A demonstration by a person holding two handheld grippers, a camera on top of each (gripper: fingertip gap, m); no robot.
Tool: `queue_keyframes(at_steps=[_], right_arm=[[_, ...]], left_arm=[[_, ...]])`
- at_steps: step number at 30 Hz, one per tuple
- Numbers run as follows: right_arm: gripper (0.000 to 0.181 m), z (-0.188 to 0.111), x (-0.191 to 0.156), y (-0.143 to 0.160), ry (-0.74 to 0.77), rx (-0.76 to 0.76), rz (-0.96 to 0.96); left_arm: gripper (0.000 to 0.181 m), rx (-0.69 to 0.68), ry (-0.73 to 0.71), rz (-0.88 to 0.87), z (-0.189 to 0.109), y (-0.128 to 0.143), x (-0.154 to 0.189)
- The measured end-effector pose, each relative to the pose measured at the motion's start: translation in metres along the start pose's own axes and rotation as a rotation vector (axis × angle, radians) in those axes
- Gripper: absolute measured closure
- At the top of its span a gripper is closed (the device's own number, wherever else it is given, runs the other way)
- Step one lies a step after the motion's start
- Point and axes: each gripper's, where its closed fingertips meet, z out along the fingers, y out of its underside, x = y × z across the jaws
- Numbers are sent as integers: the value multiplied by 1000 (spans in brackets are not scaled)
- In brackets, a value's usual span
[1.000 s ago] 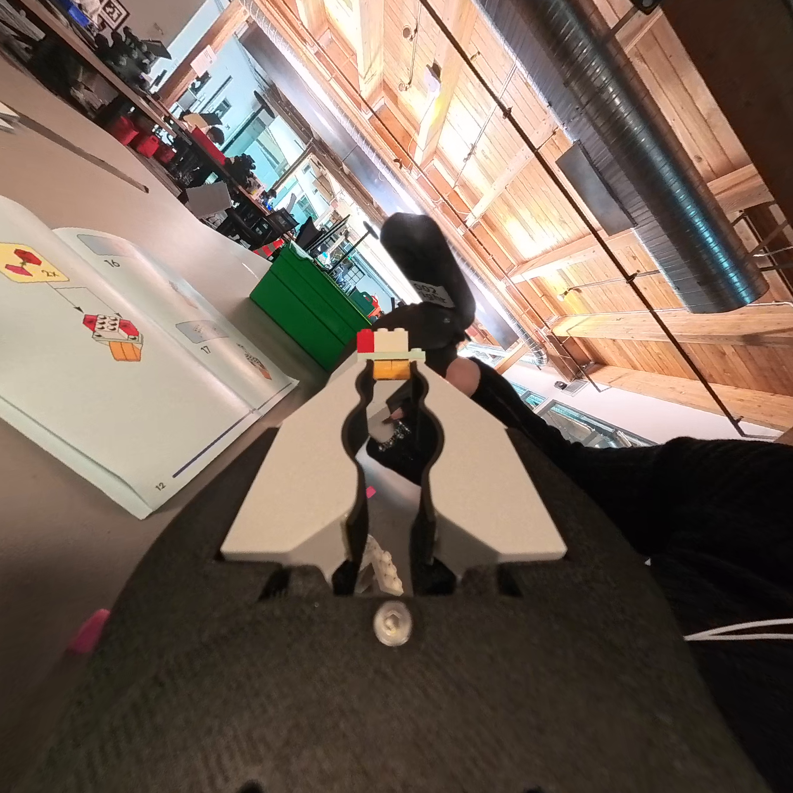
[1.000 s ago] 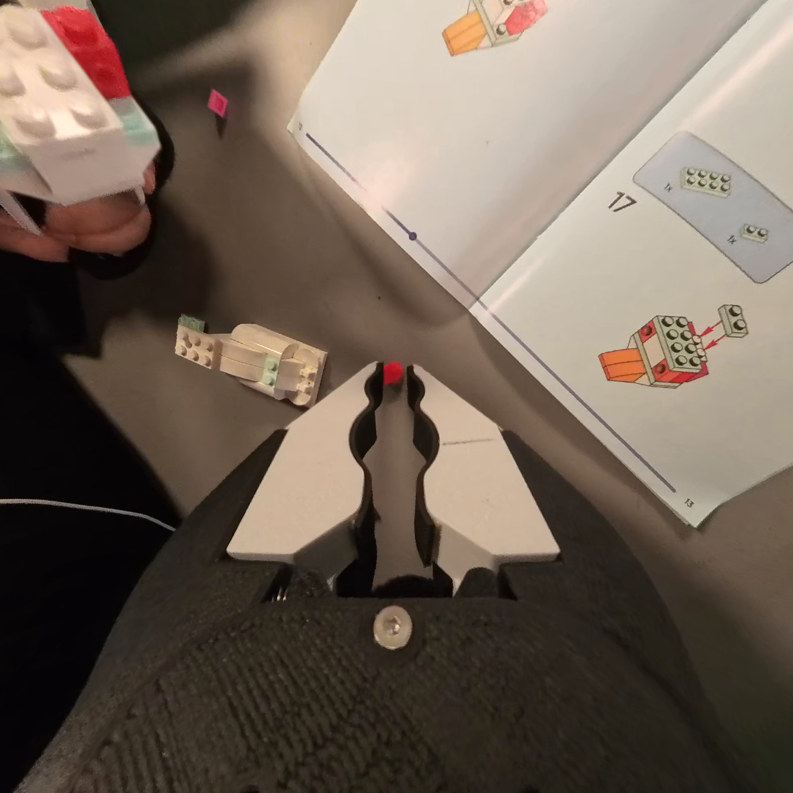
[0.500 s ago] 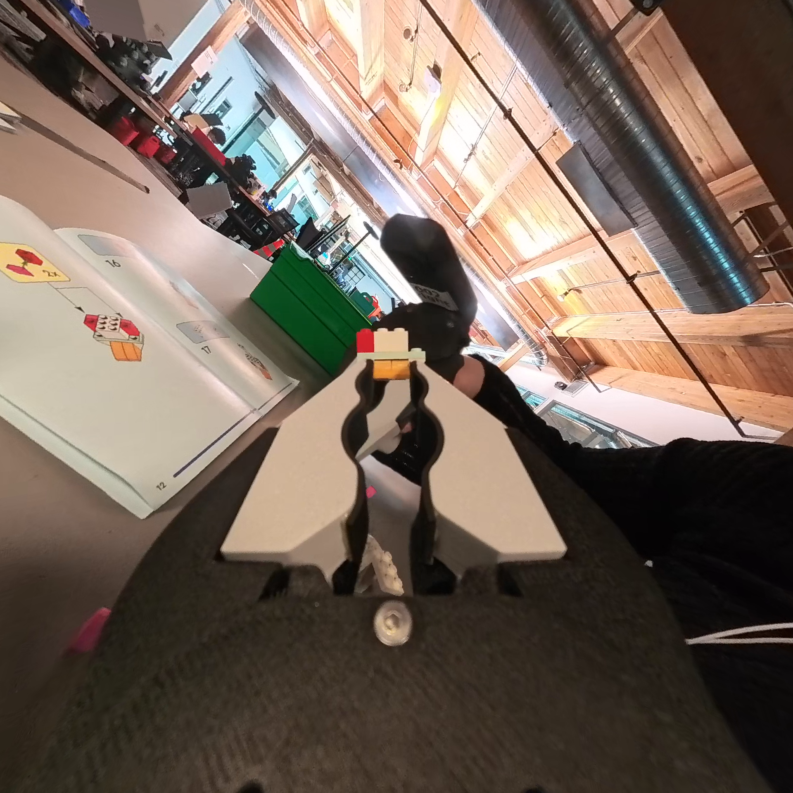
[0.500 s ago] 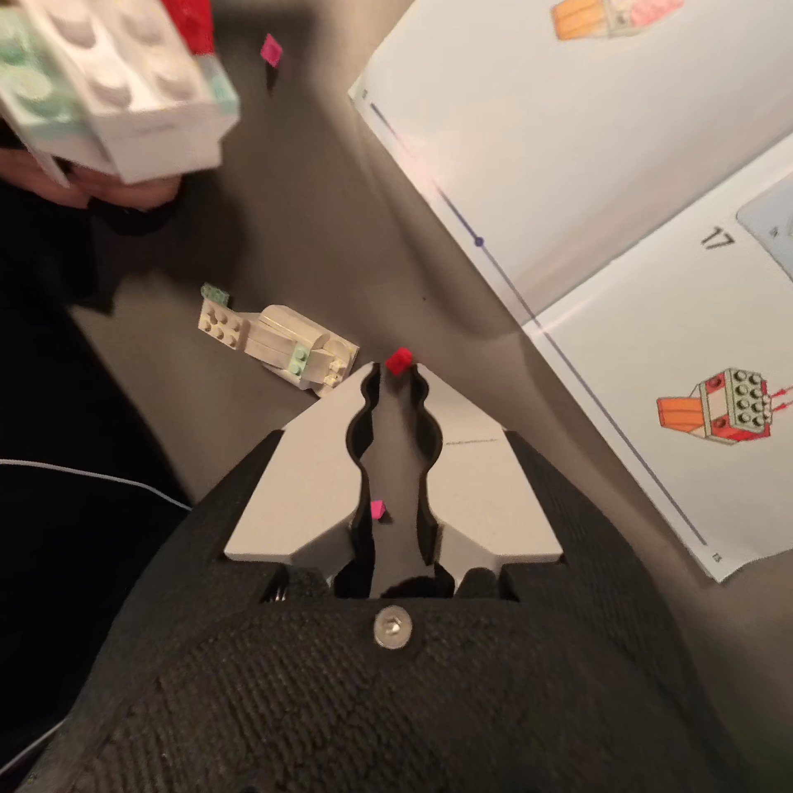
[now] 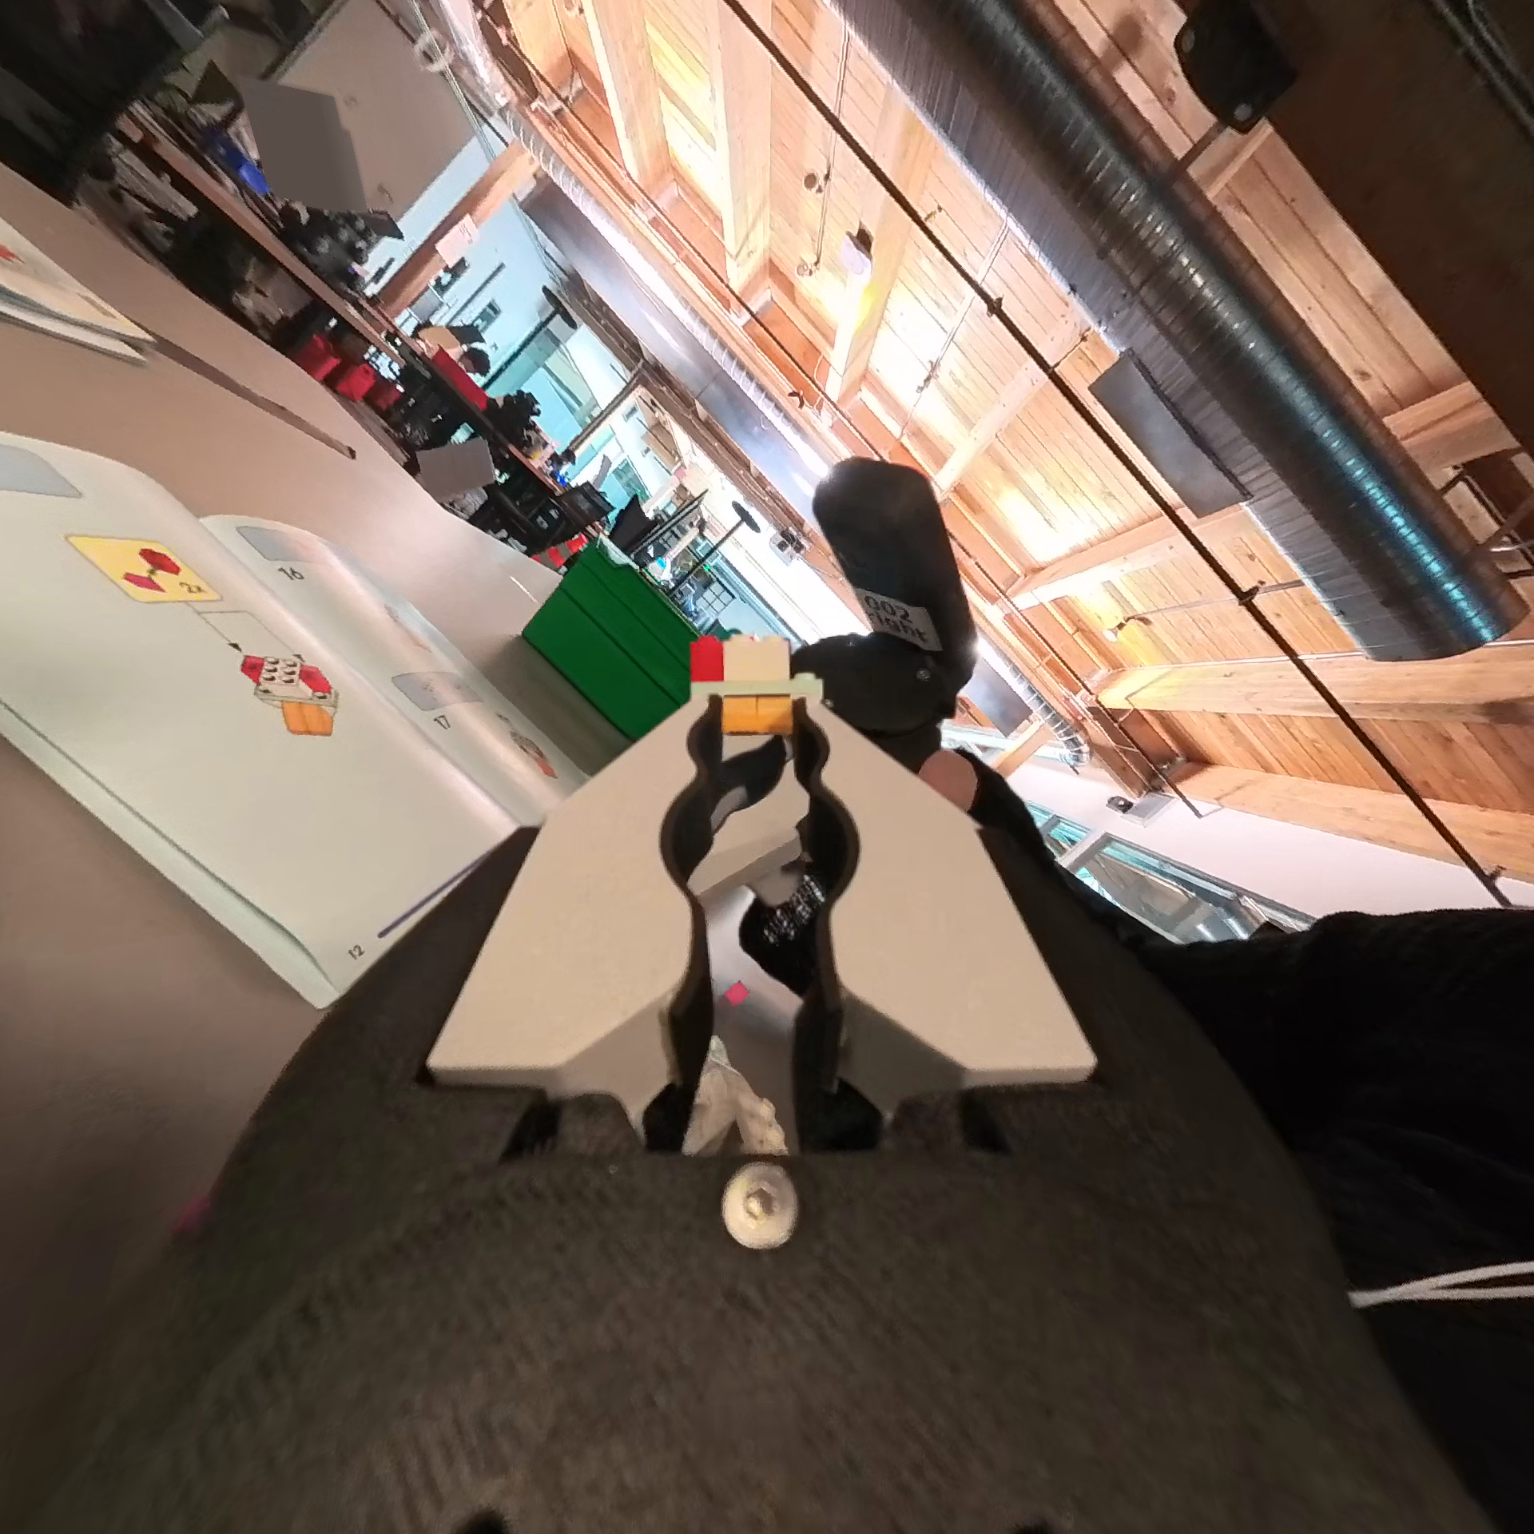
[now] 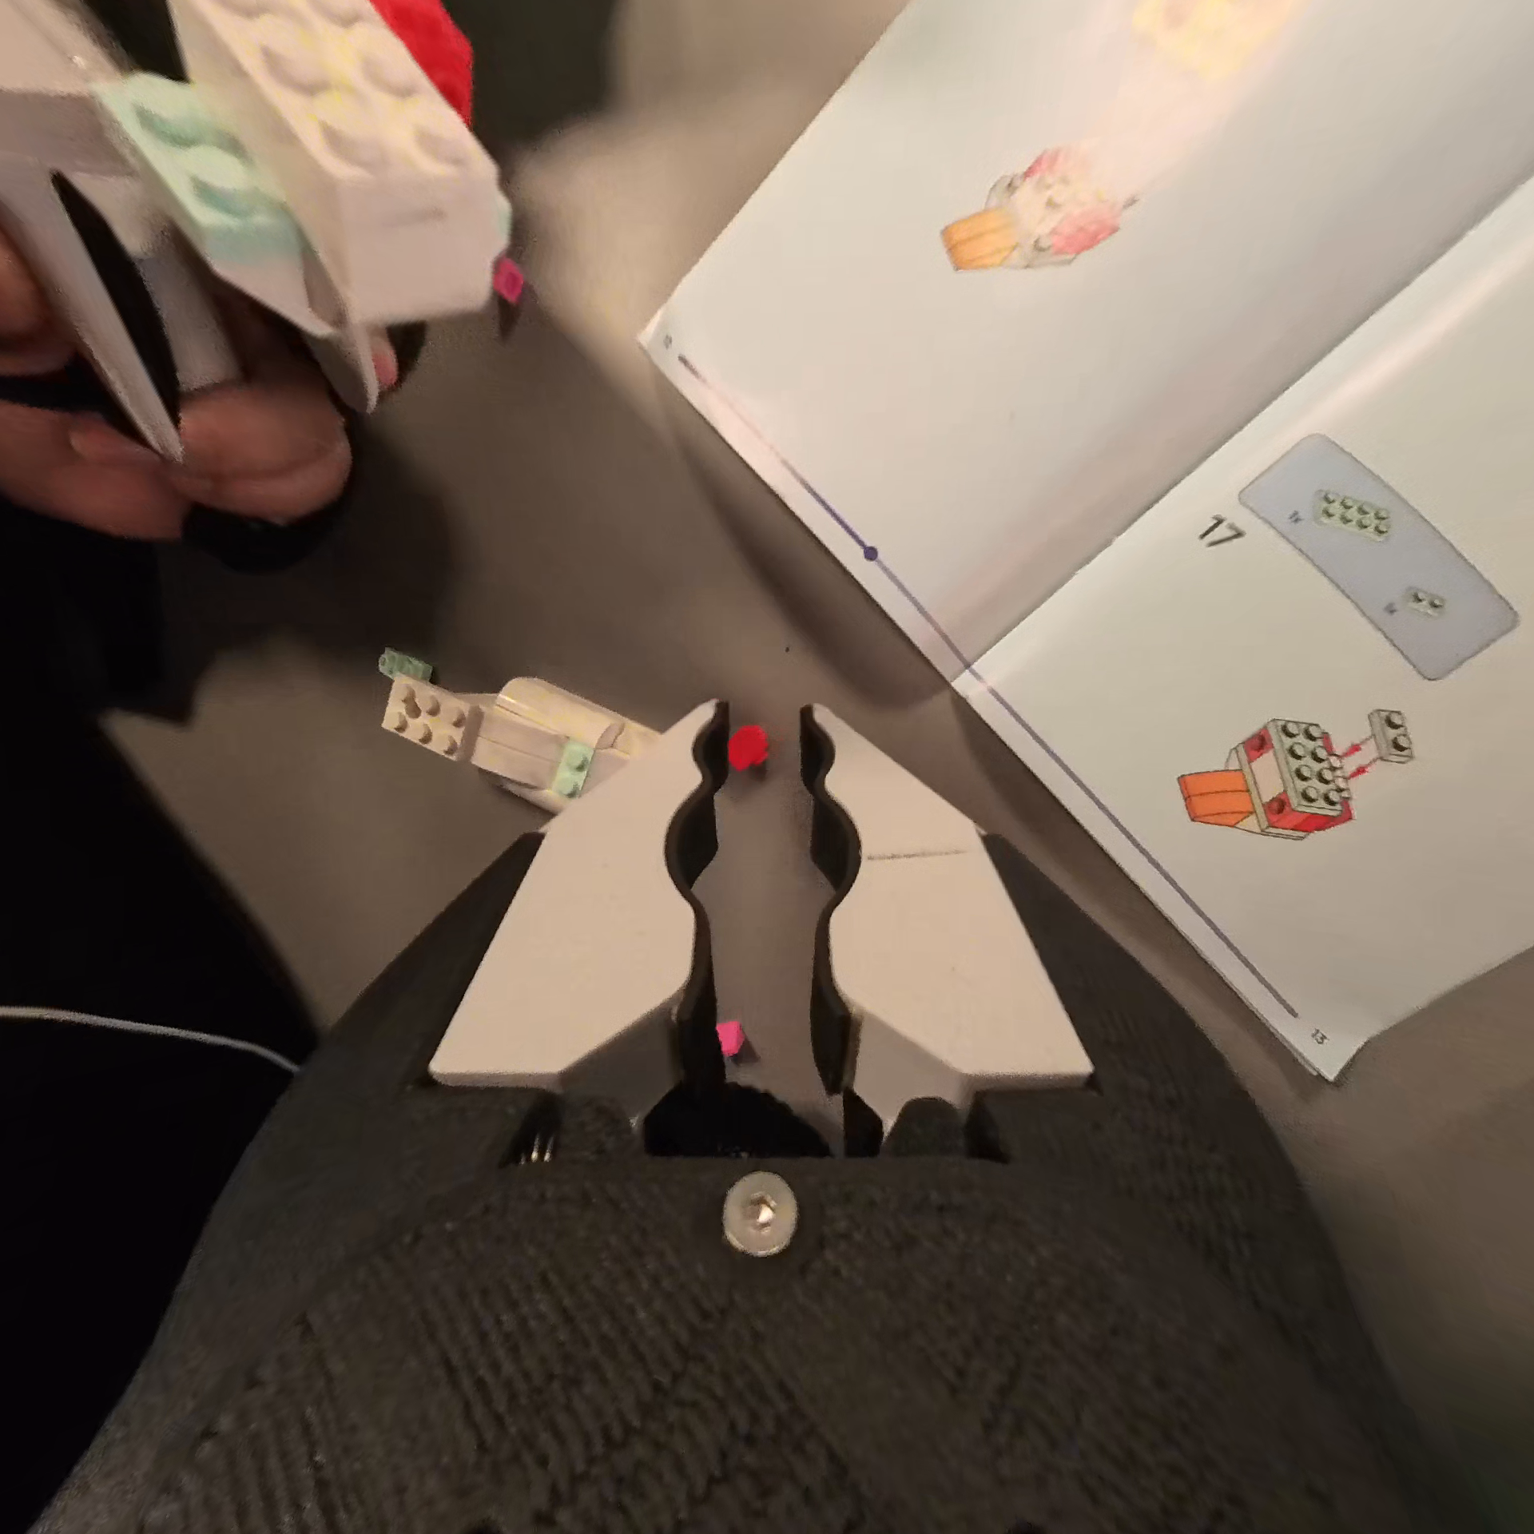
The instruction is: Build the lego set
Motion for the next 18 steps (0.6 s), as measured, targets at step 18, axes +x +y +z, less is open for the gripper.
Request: queue_keyframes(at_steps=[18], right_arm=[[138, -75, -48, -68, 630, 832, -861]], left_arm=[[166, 25, -6, 95, 6, 7, 11]])
